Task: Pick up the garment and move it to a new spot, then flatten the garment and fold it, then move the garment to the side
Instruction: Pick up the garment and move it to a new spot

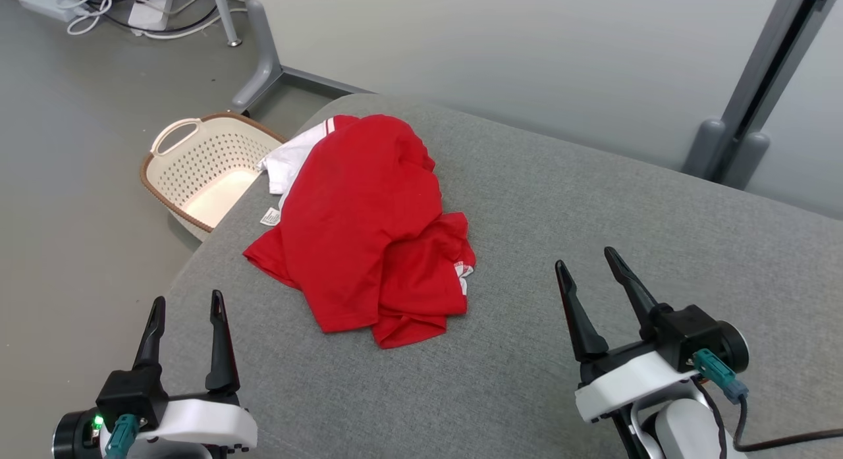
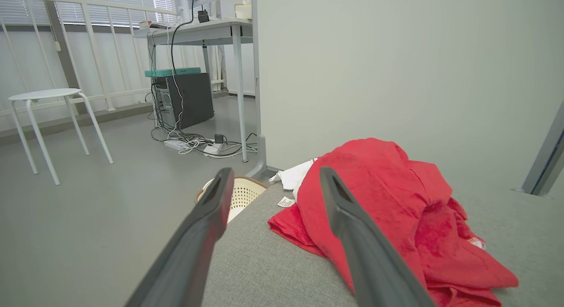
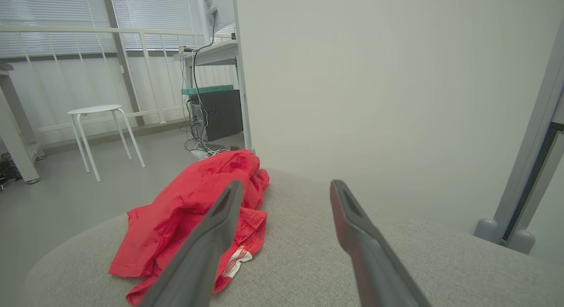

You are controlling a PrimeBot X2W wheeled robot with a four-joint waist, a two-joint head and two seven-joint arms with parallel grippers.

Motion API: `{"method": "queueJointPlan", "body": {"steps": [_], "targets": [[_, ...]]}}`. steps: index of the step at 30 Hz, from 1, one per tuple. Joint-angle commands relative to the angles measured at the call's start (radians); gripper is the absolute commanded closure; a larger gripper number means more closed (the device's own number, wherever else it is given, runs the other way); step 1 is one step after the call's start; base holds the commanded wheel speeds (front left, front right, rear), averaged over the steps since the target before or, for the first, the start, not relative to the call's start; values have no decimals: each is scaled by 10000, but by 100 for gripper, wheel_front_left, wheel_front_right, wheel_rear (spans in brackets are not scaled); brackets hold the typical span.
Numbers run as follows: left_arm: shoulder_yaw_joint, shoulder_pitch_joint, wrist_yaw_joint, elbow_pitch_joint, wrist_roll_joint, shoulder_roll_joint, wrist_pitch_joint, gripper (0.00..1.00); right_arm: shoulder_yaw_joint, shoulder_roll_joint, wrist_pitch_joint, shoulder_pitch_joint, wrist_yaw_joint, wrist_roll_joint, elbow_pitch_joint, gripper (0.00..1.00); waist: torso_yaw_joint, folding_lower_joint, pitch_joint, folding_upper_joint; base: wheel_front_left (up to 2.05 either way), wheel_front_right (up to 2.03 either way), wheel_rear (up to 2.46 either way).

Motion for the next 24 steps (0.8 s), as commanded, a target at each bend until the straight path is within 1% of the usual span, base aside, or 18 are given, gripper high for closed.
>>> {"method": "queueJointPlan", "body": {"steps": [1, 5, 9, 16, 21, 24], "targets": [[71, 145, 103, -41, 113, 29, -17, 0, 122, -36, -56, -174, -3, 112, 90, 0, 108, 0, 130, 0, 0, 0, 0], [111, 121, 199, -99, 22, 26, -17, 0, 365, -43, -56, -351, -3, 205, 288, 0, 140, 0, 180, 0, 0, 0, 0], [99, 127, 167, -189, 112, 29, -17, 0, 436, -38, -45, -437, -3, 254, 377, 0, 130, 0, 143, 0, 0, 0, 0], [259, -11, 41, -332, 214, 27, -17, 0, 150, -38, -45, -178, -3, 184, 311, 0, 41, 0, 52, 0, 0, 0, 0], [315, -276, -327, -347, 273, 27, -17, 0, -350, -40, -42, 89, -3, -22, 127, 0, -12, 0, 182, 0, 0, 0, 0], [326, -548, -620, -174, 356, 46, -14, 0, -689, -41, -39, 236, -3, -219, -45, 0, -83, 0, 331, 0, 0, 0, 0]]}}
